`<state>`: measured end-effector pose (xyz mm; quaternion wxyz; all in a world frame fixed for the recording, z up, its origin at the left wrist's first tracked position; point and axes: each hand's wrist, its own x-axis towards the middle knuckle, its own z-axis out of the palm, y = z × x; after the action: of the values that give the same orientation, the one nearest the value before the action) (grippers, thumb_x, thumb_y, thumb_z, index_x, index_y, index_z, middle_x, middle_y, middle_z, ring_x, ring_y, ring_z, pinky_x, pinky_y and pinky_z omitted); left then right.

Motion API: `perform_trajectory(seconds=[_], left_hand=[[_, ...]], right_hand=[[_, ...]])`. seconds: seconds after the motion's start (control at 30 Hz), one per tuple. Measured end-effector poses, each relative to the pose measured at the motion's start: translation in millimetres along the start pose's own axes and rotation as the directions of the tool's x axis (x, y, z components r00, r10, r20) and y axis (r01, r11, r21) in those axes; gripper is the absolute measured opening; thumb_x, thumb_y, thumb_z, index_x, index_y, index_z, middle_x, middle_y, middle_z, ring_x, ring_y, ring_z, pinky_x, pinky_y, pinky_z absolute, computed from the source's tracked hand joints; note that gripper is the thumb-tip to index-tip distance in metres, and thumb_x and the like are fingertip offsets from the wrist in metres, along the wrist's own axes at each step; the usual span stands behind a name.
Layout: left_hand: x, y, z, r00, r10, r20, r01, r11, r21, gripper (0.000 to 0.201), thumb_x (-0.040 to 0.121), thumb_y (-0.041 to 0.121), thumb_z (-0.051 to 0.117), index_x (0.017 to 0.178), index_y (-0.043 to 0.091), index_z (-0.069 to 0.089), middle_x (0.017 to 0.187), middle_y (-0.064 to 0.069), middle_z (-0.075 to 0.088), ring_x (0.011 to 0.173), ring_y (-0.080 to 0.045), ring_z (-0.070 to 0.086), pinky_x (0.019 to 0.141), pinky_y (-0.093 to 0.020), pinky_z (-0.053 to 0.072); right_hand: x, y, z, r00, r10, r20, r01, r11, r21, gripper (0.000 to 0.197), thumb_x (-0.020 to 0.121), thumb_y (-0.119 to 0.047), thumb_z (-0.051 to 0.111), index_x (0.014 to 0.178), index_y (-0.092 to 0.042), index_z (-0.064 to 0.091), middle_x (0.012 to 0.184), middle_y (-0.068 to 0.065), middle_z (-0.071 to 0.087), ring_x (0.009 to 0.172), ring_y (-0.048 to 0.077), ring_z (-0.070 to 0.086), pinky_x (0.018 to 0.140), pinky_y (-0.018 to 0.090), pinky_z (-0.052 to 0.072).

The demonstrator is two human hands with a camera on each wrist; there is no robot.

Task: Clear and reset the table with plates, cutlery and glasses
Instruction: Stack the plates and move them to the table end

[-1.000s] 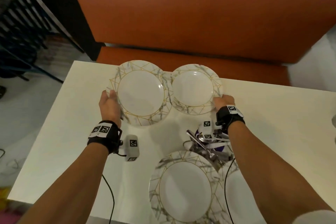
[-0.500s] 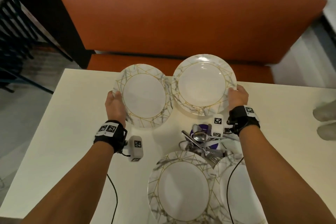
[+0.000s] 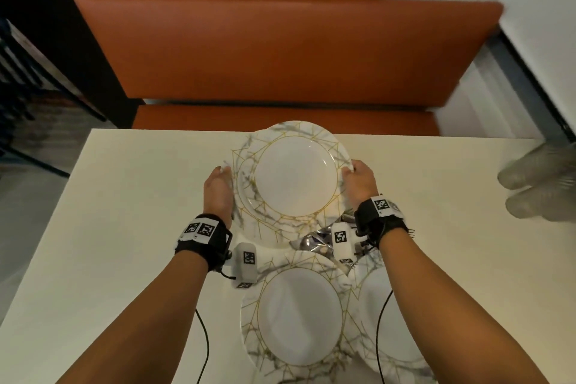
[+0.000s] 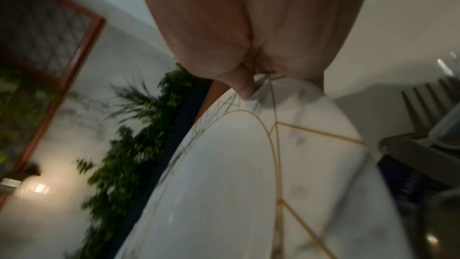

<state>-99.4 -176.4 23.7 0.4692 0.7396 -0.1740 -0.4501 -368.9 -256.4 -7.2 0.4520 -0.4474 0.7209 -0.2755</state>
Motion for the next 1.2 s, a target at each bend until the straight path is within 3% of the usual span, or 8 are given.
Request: perform_trajectory(seconds=[0.17, 0.3, 0.4, 0.53, 0.7, 0.83, 1.0, 1.2], left_hand=[[-9, 0, 10, 1.000, -0.010, 0.017, 0.009, 0.999, 0.052, 0.041, 0.109, 0.028, 0.040, 0.139, 0.005, 0.054, 0.142, -0.020, 0.056, 0.130, -0.038, 0.053, 0.112, -0.049, 0.043], [-25, -3, 20, 0.999, -0.042, 0.030, 0.042, 0.999, 0.003, 0.042, 0.110, 0.035, 0.039, 0.143, 0.012, 0.050, 0.142, -0.019, 0.057, 0.107, -0.030, 0.063, 0.081, -0.034, 0.048], [-40, -5, 25, 0.996, -0.064, 0.054, 0.068, 0.994, -0.091, 0.041, 0.109, 0.039, 0.039, 0.140, 0.015, 0.049, 0.147, -0.016, 0.053, 0.132, -0.034, 0.053, 0.108, -0.047, 0.044], [-62, -10, 25, 0.996, 0.014, 0.085, -0.001, 0.987, -0.160, 0.029, 0.107, 0.032, 0.048, 0.134, 0.025, 0.054, 0.133, -0.011, 0.065, 0.118, -0.029, 0.064, 0.094, -0.040, 0.054], [-92, -38, 15, 0.995, 0.062, 0.072, -0.044, 0.974, -0.224, 0.062, 0.098, 0.029, 0.067, 0.152, 0.040, 0.041, 0.150, -0.003, 0.055, 0.140, -0.035, 0.050, 0.116, -0.055, 0.041], [-116, -71, -4, 0.981, 0.137, -0.141, -0.159, 0.974, -0.162, 0.056, 0.093, 0.029, 0.067, 0.144, 0.041, 0.049, 0.139, -0.007, 0.064, 0.129, -0.040, 0.059, 0.109, -0.062, 0.047], [-132, -103, -40, 0.961, 0.134, -0.244, -0.177, 0.970, -0.164, 0.042, 0.086, 0.039, 0.066, 0.116, 0.067, 0.057, 0.133, -0.024, 0.064, 0.126, -0.060, 0.050, 0.100, -0.076, 0.040], [-149, -122, -77, 0.945, 0.167, -0.283, -0.224, 0.957, -0.184, 0.043, 0.086, 0.035, 0.065, 0.126, 0.050, 0.060, 0.131, -0.026, 0.064, 0.124, -0.060, 0.051, 0.100, -0.074, 0.042]], right_hand=[[-13, 1, -8, 1.000, -0.018, 0.004, 0.019, 0.988, -0.151, 0.032, 0.102, -0.021, 0.042, 0.131, -0.014, 0.054, 0.119, 0.009, 0.062, 0.108, 0.032, 0.060, 0.092, 0.038, 0.050], [-25, 2, -12, 0.999, -0.036, 0.021, 0.039, 0.988, -0.148, 0.032, 0.101, -0.023, 0.042, 0.131, -0.020, 0.053, 0.120, 0.009, 0.064, 0.103, 0.033, 0.064, 0.091, 0.044, 0.055], [-32, 4, -17, 0.999, -0.049, -0.008, 0.048, 0.991, -0.127, 0.035, 0.099, -0.026, 0.044, 0.130, -0.025, 0.057, 0.124, 0.010, 0.067, 0.106, 0.034, 0.067, 0.092, 0.051, 0.056], [-47, 2, -27, 0.996, -0.081, -0.029, 0.076, 0.986, -0.147, 0.039, 0.103, -0.023, 0.046, 0.141, -0.021, 0.055, 0.136, 0.004, 0.061, 0.120, 0.029, 0.059, 0.100, 0.037, 0.049], [-64, 11, -33, 0.979, -0.196, 0.057, 0.202, 0.972, -0.119, 0.036, 0.100, -0.027, 0.048, 0.133, -0.024, 0.062, 0.125, 0.002, 0.067, 0.110, 0.024, 0.063, 0.093, 0.032, 0.051], [-88, 22, -38, 0.939, -0.242, 0.245, 0.269, 0.959, -0.083, 0.029, 0.098, -0.033, 0.044, 0.099, -0.020, 0.070, 0.085, 0.009, 0.067, 0.080, 0.030, 0.061, 0.076, 0.034, 0.051], [-106, 57, -40, 0.921, -0.195, 0.338, 0.330, 0.851, -0.409, 0.028, 0.097, -0.021, 0.051, 0.111, -0.011, 0.074, 0.113, 0.010, 0.072, 0.106, 0.030, 0.065, 0.092, 0.038, 0.052], [-131, 112, -25, 0.914, -0.050, 0.404, 0.332, 0.664, -0.670, 0.045, 0.077, -0.051, 0.068, 0.114, -0.025, 0.065, 0.103, -0.002, 0.068, 0.107, 0.028, 0.063, 0.091, 0.043, 0.054]])
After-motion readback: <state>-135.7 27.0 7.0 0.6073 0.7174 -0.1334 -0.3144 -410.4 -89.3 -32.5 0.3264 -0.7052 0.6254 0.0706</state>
